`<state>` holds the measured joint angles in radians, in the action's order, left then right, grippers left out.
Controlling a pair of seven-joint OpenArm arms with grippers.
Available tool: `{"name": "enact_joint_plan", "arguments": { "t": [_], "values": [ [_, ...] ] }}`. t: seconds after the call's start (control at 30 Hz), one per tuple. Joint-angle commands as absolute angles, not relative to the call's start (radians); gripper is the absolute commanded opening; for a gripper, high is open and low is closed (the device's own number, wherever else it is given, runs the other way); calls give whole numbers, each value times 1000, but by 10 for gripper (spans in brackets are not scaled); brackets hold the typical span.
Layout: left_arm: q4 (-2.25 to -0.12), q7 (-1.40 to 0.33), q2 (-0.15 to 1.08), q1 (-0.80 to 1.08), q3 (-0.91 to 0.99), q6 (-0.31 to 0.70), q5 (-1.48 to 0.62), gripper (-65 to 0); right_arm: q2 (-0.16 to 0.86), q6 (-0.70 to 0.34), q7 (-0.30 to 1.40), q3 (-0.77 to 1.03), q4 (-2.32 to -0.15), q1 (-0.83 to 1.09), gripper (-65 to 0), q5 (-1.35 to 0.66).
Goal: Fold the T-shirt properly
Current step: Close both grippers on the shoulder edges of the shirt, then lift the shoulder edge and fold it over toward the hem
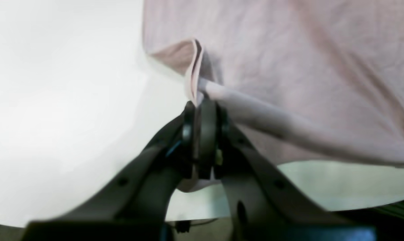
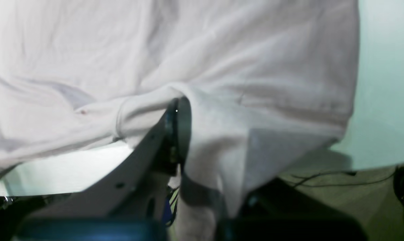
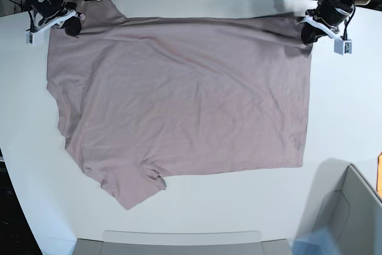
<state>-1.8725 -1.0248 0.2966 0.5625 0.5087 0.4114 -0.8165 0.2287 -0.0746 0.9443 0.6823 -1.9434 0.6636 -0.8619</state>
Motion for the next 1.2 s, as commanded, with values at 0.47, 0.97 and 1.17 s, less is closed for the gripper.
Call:
{"name": "enact_joint_plan", "arguments": {
  "t": [0.47, 0.97, 1.17],
  "values": [
    [-1857, -1052, 312, 348, 506, 329, -808, -650, 300, -76, 934, 570, -1979, 438, -650, -650],
    [-1678, -1130, 311, 90, 460, 286, -607, -650, 298, -76, 934, 315, -1791, 174, -650, -443],
    [-1630, -1129, 308, 38, 438, 286, -565, -650, 298, -76, 932, 308, -1699, 88, -650, -438]
  ]
}}
